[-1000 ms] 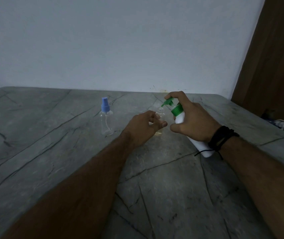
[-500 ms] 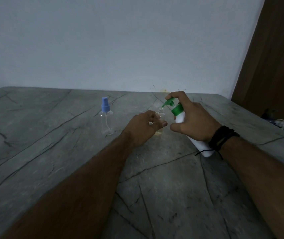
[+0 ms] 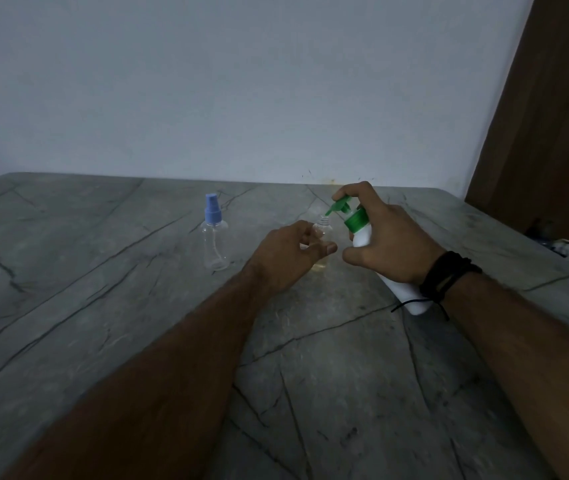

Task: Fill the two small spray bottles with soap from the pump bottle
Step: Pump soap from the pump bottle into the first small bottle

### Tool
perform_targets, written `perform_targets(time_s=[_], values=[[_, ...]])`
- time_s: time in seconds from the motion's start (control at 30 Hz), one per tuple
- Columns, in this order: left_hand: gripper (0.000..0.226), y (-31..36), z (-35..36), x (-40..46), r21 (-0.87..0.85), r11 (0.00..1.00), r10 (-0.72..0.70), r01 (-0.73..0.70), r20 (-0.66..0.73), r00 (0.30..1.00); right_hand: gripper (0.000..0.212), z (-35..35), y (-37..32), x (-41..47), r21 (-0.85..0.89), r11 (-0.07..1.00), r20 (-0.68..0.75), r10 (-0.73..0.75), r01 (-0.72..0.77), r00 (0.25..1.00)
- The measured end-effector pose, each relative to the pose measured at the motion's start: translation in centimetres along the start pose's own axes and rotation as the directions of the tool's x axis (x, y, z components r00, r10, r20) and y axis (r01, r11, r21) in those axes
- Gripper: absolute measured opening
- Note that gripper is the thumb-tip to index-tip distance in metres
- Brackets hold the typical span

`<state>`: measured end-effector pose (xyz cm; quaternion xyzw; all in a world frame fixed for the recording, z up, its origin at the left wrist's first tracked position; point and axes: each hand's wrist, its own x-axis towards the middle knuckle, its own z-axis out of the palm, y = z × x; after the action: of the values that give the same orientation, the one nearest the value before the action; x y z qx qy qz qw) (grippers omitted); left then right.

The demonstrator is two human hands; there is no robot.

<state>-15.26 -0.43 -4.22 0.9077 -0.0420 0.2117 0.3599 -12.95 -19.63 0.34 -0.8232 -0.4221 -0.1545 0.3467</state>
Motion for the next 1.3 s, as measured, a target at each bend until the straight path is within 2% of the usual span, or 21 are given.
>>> perform_targets(time_s=[1.3], values=[[0.045, 0.23, -0.1, -0.12, -0.013, 1.0, 0.01, -0.01, -0.004, 1.0, 0.071, 0.17, -0.3, -0.08, -0.018, 1.0, 0.013, -0.002, 0.003, 1.0]])
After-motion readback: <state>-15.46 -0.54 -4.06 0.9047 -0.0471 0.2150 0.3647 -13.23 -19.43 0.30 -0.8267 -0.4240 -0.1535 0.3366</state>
